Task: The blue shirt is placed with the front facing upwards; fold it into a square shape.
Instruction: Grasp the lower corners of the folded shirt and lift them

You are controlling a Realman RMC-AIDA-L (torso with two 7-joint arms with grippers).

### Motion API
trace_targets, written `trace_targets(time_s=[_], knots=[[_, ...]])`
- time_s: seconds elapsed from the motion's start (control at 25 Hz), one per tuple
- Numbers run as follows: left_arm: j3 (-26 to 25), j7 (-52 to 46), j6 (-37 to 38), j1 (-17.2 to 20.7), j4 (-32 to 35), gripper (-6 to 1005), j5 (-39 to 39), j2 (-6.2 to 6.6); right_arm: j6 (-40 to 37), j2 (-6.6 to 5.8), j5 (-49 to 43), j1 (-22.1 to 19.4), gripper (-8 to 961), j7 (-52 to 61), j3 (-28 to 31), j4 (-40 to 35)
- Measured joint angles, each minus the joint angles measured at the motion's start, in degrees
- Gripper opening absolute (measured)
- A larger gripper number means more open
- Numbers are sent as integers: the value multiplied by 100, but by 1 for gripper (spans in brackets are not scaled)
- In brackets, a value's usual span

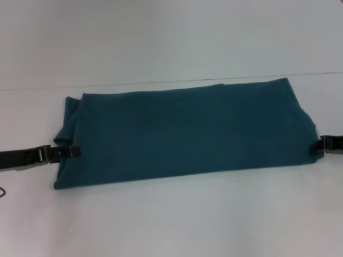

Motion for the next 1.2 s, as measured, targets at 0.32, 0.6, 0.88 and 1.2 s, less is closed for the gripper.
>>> trace_targets(time_s=[0.32, 0.6, 0.88, 1.2], knots=[[16, -18, 80, 45, 61, 750, 145, -9, -16, -7, -5, 34, 23, -11, -16, -13], [-5, -51, 404, 50, 298, 751, 624, 20, 20, 0, -5, 53, 21, -43, -25, -11], [-89, -202, 366, 68, 324, 752, 683, 30, 23, 7, -4, 40, 21, -115, -26, -10], [16, -208, -34, 42, 46, 752, 684, -6, -2, 9, -4, 42, 22, -176, -26, -11]])
